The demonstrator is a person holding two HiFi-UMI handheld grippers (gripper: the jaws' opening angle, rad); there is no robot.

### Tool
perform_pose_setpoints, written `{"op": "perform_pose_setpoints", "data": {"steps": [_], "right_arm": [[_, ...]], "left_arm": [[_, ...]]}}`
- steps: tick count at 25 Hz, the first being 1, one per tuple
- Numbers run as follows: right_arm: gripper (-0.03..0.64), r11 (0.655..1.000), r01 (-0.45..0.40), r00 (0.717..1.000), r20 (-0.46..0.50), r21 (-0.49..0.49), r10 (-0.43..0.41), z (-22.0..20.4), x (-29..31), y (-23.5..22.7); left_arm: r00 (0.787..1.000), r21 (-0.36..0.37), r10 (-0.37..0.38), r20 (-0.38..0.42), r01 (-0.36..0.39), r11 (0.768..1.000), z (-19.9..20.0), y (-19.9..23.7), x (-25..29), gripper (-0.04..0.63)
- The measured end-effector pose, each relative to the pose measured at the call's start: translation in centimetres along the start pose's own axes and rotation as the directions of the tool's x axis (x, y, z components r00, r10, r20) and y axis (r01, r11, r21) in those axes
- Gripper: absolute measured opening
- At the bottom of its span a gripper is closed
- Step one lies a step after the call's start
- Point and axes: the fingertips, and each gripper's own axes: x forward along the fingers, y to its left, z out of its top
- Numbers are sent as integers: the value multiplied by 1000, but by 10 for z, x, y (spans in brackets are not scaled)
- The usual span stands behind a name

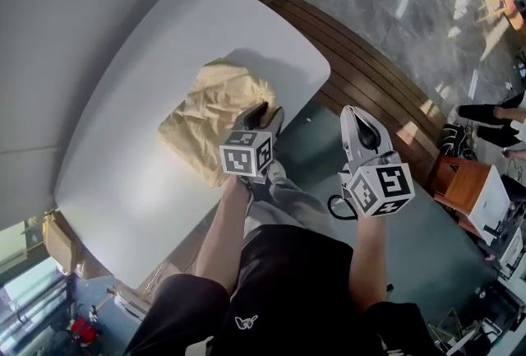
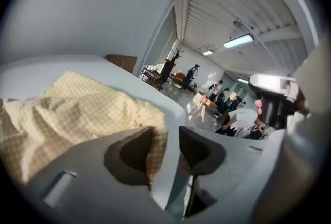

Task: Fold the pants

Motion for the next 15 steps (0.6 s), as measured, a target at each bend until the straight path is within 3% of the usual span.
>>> {"op": "perform_pose_setpoints", "data": {"steps": [1, 3, 6, 8, 11, 15], "right_arm": [[5, 1000, -15, 1000, -1, -6, 15, 1, 2, 7], [5, 998, -61, 998, -4, -22, 61, 4, 10, 22], [5, 990, -135, 991, -4, -45, 135, 12, 23, 45], [5, 982, -180, 984, 4, -58, 180, 19, 30, 64], [5, 960, -266, 963, 14, -85, 268, 29, 42, 100], [5, 916, -382, 921, 30, -123, 388, 43, 53, 153]], "left_arm": [[999, -21, -33, 12, 33, 999, 2, -5, -3, 197], [997, -41, -49, 63, 52, 998, 13, -9, -16, 209], [987, -43, 2, 161, 5, 999, 33, -3, -50, 204], [974, -55, 56, 219, -45, 997, 44, 7, -79, 139], [939, -94, 158, 307, -135, 986, 57, 27, -128, 77], [874, -132, 279, 398, -246, 960, 70, 50, -194, 3]]}}
